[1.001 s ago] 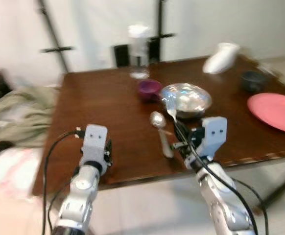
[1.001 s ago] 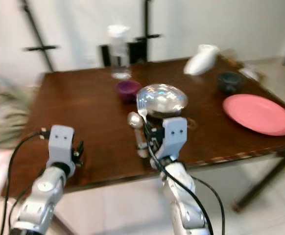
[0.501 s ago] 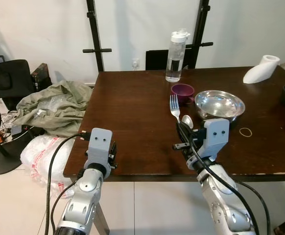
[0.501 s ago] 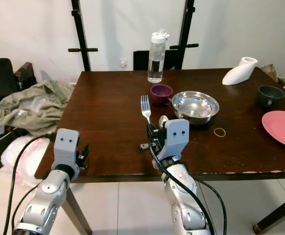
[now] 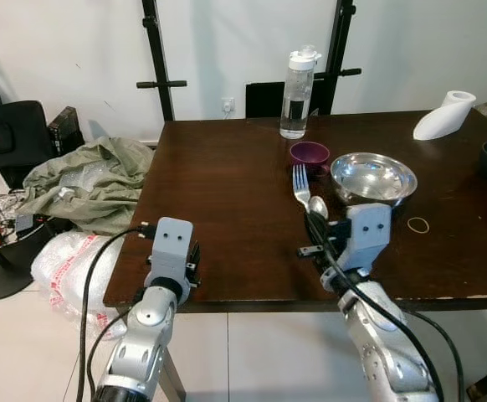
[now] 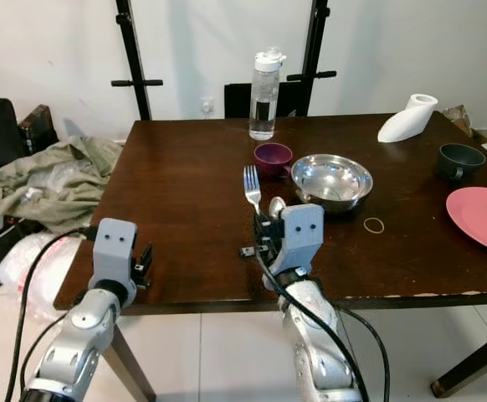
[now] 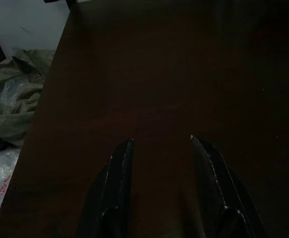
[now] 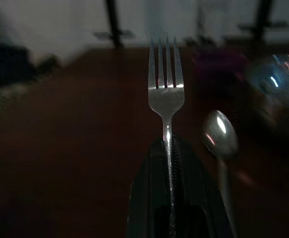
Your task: Setting the table
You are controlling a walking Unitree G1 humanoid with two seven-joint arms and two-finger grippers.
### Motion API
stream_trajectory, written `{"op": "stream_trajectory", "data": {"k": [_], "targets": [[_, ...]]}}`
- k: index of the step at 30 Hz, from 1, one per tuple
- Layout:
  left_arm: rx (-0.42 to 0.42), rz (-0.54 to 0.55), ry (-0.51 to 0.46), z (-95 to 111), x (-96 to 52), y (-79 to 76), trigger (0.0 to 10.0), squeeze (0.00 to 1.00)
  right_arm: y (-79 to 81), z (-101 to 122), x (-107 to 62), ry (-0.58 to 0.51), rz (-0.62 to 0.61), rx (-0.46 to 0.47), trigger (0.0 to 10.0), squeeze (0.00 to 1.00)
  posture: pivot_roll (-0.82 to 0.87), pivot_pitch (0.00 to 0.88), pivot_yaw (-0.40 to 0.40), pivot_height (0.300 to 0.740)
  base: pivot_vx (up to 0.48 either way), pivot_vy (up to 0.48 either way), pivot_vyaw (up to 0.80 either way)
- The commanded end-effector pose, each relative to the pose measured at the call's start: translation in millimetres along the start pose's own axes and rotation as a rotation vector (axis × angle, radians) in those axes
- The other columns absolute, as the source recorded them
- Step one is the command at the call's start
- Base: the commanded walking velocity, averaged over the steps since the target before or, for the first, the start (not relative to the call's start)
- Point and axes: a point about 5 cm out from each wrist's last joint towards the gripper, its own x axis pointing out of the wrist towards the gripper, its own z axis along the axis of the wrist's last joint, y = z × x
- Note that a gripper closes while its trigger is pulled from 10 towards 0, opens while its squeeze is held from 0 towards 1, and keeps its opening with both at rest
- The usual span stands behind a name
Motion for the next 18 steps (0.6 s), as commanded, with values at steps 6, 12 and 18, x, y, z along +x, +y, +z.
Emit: {"op": "stream_trajectory", "data": {"k": [6,12,18], "targets": [[0.020,-0.140,-0.038,11.9,-12.1,11.8,10.0,0.00,-22.2,-17.6,17.8,0.075,-0.197,-0.044,10.0,0.00,0.04,0.145,0.091,0.740,0.000,0.000,0.00],[0.037,-0.341,-0.097,36.5,-29.1,22.5,10.0,0.00,-32.4,-9.4,28.1,0.035,-0.279,-0.032,10.0,0.00,0.09,0.181,0.082,0.740,0.000,0.000,0.00],[0.055,-0.458,-0.124,57.5,-39.8,32.2,10.0,0.00,-37.8,-2.8,37.0,0.016,-0.291,-0.050,10.0,0.00,0.11,0.206,0.080,0.740,0.000,0.000,0.00]]}}
